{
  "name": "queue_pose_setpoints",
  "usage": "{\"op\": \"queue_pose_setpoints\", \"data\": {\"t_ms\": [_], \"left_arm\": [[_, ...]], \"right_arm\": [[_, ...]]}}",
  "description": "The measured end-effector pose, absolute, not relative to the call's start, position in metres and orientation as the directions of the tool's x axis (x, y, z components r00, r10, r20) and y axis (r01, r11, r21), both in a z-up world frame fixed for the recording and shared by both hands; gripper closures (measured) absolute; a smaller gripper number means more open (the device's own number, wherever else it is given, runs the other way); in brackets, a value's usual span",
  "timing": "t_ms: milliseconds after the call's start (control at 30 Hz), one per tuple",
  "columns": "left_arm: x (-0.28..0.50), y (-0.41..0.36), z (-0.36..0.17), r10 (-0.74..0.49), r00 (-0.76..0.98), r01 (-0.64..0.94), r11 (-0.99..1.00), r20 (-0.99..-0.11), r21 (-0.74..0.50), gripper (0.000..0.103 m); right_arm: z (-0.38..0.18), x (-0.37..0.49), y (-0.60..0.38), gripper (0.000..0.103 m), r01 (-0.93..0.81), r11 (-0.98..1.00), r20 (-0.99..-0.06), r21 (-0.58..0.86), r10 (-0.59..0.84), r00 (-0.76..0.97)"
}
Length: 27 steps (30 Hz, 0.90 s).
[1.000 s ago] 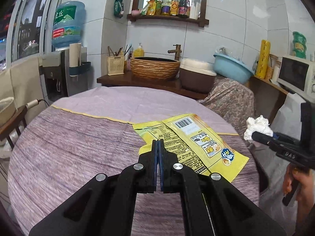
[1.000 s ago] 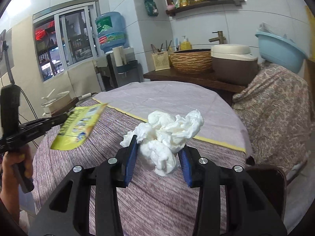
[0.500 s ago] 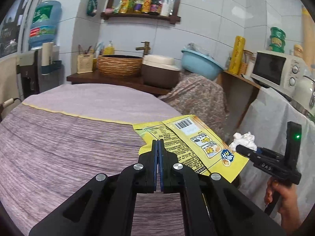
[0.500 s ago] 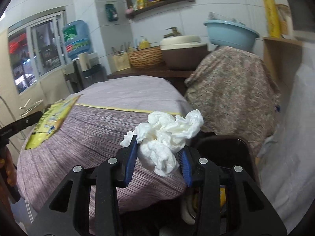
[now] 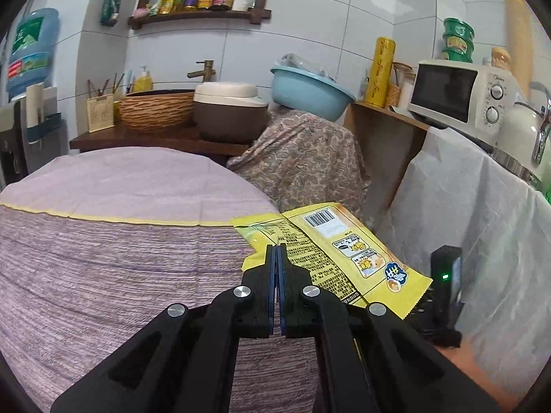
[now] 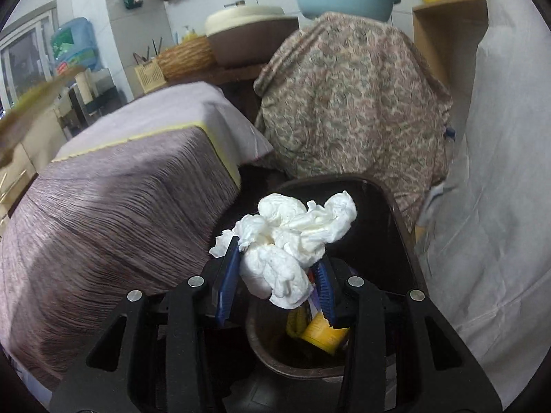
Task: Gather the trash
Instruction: 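Drop the tissue into the bin with the right gripper while the left drops the snack bag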
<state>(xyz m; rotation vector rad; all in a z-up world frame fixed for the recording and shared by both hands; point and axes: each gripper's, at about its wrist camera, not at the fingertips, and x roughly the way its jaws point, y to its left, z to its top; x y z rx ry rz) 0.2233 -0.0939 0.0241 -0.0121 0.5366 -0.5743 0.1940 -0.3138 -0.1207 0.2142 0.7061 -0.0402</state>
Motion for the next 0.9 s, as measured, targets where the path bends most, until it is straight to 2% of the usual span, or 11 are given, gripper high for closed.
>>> {"op": "queue_pose_setpoints", "data": {"t_ms": [200,267,333,367,567,900], "left_arm": [[0.230,-0.107,0.020,-0.525,0.695,0.523,0.838,-0.491,-0.156,0.100],[0.232,-0.112,0.019,-0.528,0.688,0.529,0.835,-0.497,-0.155,0.100],[0.234,-0.118,0.017,-0.533,0.682,0.538,0.829,-0.501,-0.152,0.100],[0.234,-0.122,0.016,-0.537,0.677,0.543,0.826,-0.504,-0.150,0.100],[0.239,-0.148,0.009,-0.561,0.638,0.586,0.798,-0.527,-0.140,0.100],[0.261,-0.230,-0.008,-0.579,0.560,0.690,0.722,-0.593,-0.054,0.100]], "right_arm": [[-0.163,0.218,-0.327,0.059,0.157,0.970,-0.702,0.184,0.018,0.712],[-0.175,0.224,-0.329,0.052,0.162,0.969,-0.716,0.189,0.023,0.698],[-0.184,0.225,-0.327,0.033,0.174,0.969,-0.728,0.174,0.008,0.685],[-0.185,0.223,-0.327,0.030,0.180,0.969,-0.727,0.169,-0.001,0.687],[-0.176,0.207,-0.327,0.028,0.196,0.970,-0.710,0.145,-0.036,0.703],[-0.124,0.142,-0.356,0.025,0.295,0.951,-0.655,0.096,-0.163,0.738]]}}
